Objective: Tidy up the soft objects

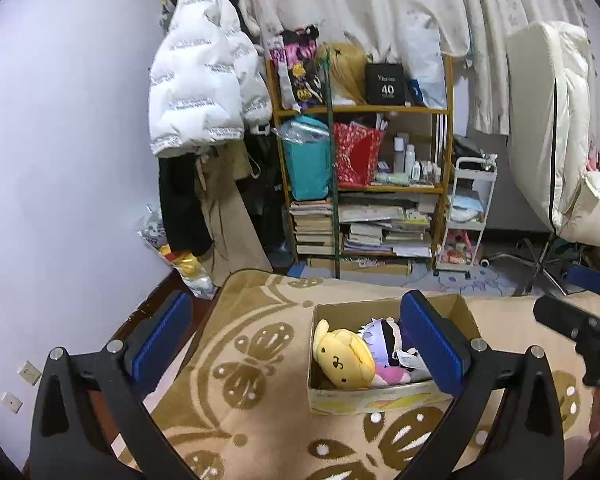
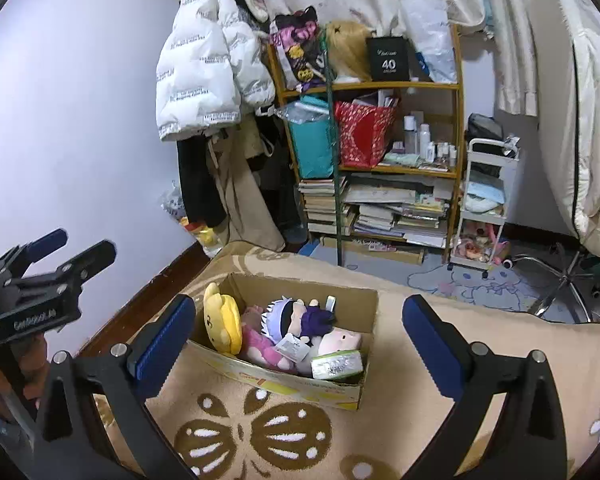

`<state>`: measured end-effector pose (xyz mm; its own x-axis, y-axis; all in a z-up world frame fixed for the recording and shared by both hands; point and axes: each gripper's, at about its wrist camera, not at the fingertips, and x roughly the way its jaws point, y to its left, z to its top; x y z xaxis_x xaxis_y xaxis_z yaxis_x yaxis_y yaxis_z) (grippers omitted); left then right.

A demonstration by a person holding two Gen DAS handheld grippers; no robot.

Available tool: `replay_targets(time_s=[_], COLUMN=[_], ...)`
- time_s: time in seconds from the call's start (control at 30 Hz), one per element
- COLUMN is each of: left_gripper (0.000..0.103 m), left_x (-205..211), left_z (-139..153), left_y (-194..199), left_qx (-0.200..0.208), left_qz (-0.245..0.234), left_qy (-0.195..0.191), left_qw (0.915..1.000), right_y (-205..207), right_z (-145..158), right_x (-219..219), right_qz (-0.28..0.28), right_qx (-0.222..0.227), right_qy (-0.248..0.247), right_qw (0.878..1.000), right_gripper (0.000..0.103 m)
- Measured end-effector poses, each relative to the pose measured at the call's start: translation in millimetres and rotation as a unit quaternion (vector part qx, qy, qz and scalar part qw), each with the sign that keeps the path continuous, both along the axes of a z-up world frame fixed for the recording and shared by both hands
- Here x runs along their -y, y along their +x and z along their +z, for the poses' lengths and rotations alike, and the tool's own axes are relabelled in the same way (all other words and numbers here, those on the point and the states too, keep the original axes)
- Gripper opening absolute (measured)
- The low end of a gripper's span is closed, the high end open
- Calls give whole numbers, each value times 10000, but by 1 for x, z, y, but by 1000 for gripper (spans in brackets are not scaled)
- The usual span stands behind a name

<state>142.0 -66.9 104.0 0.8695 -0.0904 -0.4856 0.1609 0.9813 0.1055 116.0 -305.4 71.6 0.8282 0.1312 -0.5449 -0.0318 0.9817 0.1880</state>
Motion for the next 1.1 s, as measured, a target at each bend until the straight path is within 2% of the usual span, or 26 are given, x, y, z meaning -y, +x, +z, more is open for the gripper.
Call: replay_targets(time_s=[0.13,0.33,0.43,0.67,0.9,1.1], left_gripper=[103,103,103,103,103,103], left_x=[-6,-6,-4,-14,-28,-39], left_z=[7,11,10,7,-10,-29], left_y=[-23,-56,-72,-106,-134,-150], left_qx=[46,191,332,689,860,949], left_qz=[-16,-141,-153,-69,-125,55], left_qy=[-118,-58,107,17,-178,-344], left_qw=[9999,9997,9993,9976,9961,9949], right_y=[-15,-33,-45,-72,-105,-129], right_z=[10,12,14,17,8,-2], right_x=[0,-2,-1,-1,-1,-6], right_qz=[5,7,-29,-59,-21,5], right_qx=[97,183,247,386,638,924], right_qy=[-55,-270,-243,-328,-162,-336], right_qw=[9999,9995,9994,9987,9978,9952], right_gripper=[103,103,103,103,103,103])
